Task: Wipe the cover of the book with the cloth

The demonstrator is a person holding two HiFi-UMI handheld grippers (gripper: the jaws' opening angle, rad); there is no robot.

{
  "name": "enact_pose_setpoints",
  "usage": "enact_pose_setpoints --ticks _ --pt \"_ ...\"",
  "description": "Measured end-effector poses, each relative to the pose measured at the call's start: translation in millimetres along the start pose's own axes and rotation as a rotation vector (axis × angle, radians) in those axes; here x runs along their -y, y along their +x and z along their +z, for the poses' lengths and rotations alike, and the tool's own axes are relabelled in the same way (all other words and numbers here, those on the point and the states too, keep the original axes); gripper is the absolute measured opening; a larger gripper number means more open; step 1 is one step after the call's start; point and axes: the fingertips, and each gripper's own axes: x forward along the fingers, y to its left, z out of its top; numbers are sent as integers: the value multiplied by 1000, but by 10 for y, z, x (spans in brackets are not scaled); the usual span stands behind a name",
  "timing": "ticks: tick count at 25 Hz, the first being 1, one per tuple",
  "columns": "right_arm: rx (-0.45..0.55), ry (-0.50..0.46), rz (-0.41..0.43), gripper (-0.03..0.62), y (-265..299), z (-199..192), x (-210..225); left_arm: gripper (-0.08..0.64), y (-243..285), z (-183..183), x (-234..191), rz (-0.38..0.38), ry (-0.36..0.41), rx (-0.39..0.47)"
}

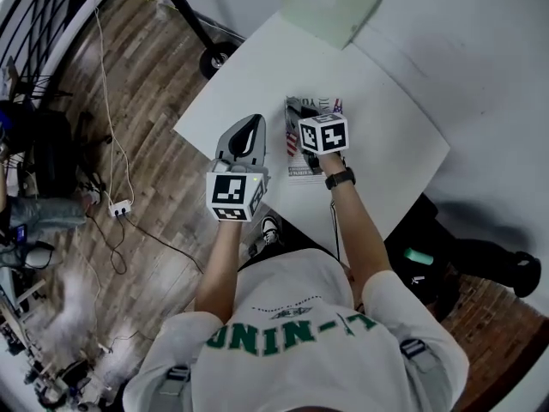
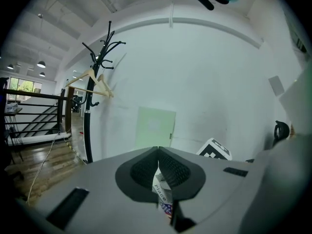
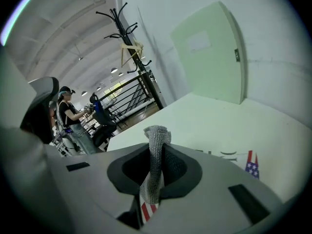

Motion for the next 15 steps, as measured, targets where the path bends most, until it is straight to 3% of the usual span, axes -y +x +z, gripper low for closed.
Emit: enact_pose_setpoints --ticks 2,6,11,15 --pt "-13 10 7 48 178 0 57 15 70 -87 -45 6 -10 -16" --pt "-95 18 -68 48 398 -49 218 15 112 -174 -86 7 -24 -44" --pt "-173 60 -29 43 403 -81 373 15 211 -261 -55 -2 -30 -65" --pt "-177 28 -139 41 122 -69 819 15 304 -297 53 -31 -30 -72"
